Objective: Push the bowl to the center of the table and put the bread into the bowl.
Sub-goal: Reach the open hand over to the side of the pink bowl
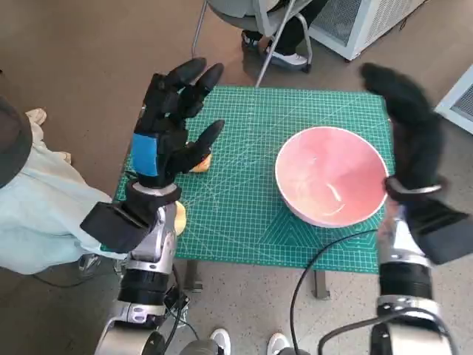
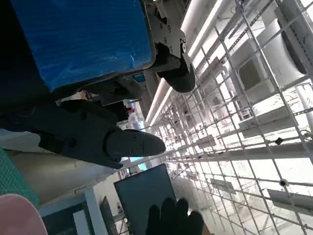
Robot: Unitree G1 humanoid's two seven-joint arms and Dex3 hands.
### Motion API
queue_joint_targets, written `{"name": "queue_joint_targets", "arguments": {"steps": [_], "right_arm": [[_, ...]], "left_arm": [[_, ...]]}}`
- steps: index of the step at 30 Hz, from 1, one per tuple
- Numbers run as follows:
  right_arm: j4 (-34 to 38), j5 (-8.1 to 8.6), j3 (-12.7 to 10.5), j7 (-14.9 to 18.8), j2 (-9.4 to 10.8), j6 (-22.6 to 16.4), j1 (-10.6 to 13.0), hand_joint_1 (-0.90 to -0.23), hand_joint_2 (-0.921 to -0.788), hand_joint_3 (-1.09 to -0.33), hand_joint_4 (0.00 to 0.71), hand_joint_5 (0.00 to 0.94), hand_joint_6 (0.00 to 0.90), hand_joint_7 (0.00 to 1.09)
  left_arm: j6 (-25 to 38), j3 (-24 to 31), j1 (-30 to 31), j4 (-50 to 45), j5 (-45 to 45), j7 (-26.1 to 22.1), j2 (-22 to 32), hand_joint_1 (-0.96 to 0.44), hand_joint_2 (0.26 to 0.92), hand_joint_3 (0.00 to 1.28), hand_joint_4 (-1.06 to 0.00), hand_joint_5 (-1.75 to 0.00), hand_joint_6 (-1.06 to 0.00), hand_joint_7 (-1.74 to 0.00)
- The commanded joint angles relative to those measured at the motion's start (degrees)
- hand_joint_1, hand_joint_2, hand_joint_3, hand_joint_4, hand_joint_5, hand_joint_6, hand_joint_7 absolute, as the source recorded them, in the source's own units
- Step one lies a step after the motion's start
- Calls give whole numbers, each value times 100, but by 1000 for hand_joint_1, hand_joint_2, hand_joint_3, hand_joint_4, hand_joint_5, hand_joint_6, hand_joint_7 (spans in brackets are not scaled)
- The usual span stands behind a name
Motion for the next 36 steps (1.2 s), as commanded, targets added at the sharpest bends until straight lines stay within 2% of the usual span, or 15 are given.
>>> {"name": "queue_joint_targets", "arguments": {"steps": [1, 4, 9, 15, 22, 31, 36], "right_arm": [[410, -232, -217, -459, -179, -57, 31, -583, -921, -834, 261, 0, -1, 676], [787, -369, -354, -812, -316, -52, 37, -571, -921, -844, 262, 1, -1, 671], [1373, -502, -464, -1164, -507, 26, 37, -554, -921, -853, 240, 0, -1, 673], [2007, -327, -641, -1198, -577, 299, 57, -530, -921, -872, 210, 2, -1, 667], [2494, -247, -802, -1385, -429, 815, 91, -515, -921, -890, 231, 13, 10, 700], [2835, -353, -822, -1801, -199, 1528, 164, -489, -921, -895, 274, 15, 109, 573], [2913, -273, -907, -1818, 34, 1857, 158, -491, -921, -903, 296, 12, 149, 516]], "left_arm": [[31, 45, 39, 69, -35, 1, 38, -301, 921, 218, -557, -122, -272, -653], [11, 61, 32, 98, -23, 10, 40, -301, 921, 218, -560, -121, -281, -648], [-11, 77, 43, 110, -3, 21, 45, -293, 921, 219, -564, -116, -290, -635], [-31, 106, 35, 155, 17, 17, 78, -297, 921, 222, -567, -111, -295, -621], [-26, 120, 13, 216, 33, 5, 114, -306, 921, 220, -569, -104, -279, -590], [1, 106, 5, 239, 66, -15, 172, -313, 921, 212, -545, -78, -226, -527], [26, 126, 34, 222, 76, -42, 277, -320, 921, 222, -539, -44, -209, -427]]}}
